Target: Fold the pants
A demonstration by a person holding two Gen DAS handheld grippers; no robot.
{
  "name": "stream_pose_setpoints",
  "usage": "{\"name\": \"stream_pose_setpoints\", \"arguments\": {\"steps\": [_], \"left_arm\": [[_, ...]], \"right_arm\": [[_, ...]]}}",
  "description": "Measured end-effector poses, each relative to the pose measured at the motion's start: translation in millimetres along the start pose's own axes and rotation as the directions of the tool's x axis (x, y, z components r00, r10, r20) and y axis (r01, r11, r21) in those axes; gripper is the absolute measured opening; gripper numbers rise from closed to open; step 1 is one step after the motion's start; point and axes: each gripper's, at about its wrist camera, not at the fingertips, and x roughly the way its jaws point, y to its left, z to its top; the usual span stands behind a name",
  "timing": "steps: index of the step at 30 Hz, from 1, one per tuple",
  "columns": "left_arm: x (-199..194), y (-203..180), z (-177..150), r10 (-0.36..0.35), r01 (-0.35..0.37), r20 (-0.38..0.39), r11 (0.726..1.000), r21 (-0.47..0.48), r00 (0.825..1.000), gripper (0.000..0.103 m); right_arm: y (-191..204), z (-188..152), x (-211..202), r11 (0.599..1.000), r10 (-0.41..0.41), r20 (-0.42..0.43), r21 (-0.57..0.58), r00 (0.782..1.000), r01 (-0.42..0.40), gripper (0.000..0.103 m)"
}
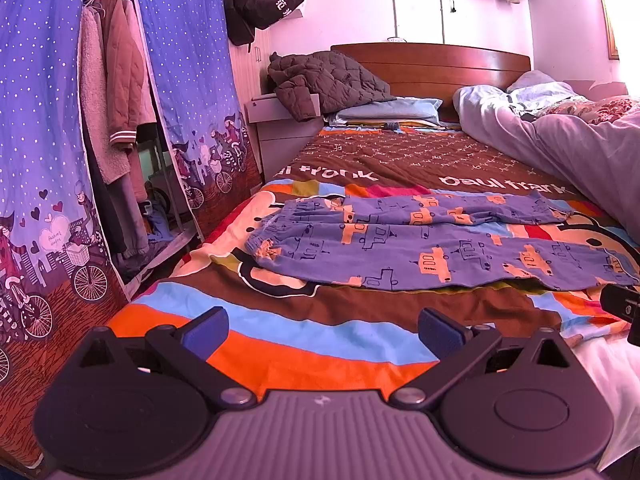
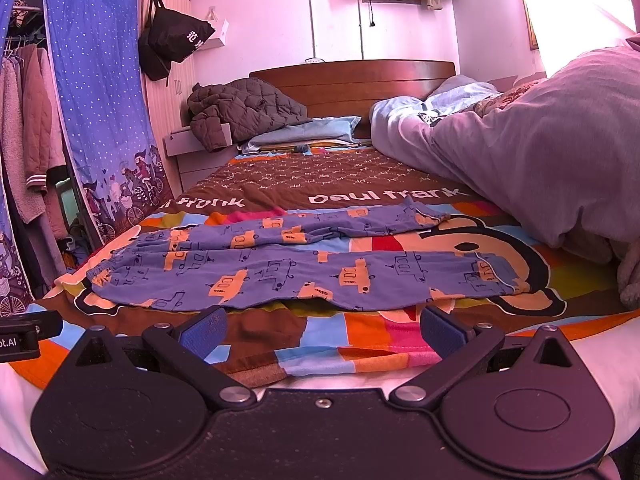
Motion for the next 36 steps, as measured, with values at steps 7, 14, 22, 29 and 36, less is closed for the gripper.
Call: {"name": "stream_pose_setpoints", "arguments": {"steps": [7, 14, 22, 29, 36], "left_arm": [[1, 1, -2, 0.001, -0.001, -0.004, 1.0, -0.001, 1.0, 0.103], [4, -2, -4, -0.005, 0.006, -0.019, 1.0, 0.006, 1.0, 0.103], [9, -11, -6, -0.012, 0.013, -0.037, 1.0, 0.026, 0.999, 0.103], [14, -13, -4, -0.026, 0.028, -0.056, 0.999, 0.02, 0.998, 0.103], [19, -18, -5, -0.001, 0.004, -0.078, 0.999, 0.04, 0.997, 0.103]], "right_arm": [[-1, -5, 6, 1.0, -0.004, -0.013, 0.007, 1.0, 0.005, 0.102], [-1, -5, 7, 1.0, -0.004, -0.022, 0.007, 1.0, 0.004, 0.102], [-4, -4, 13, 1.0, -0.028, -0.064, 0.006, 0.998, 0.028, 0.102], [-8, -8, 19, 0.999, -0.031, -0.098, 0.014, 0.995, 0.032, 0.102], [-11, -9, 24, 0.999, -0.027, -0.118, 0.024, 0.993, 0.03, 0.102]]}}
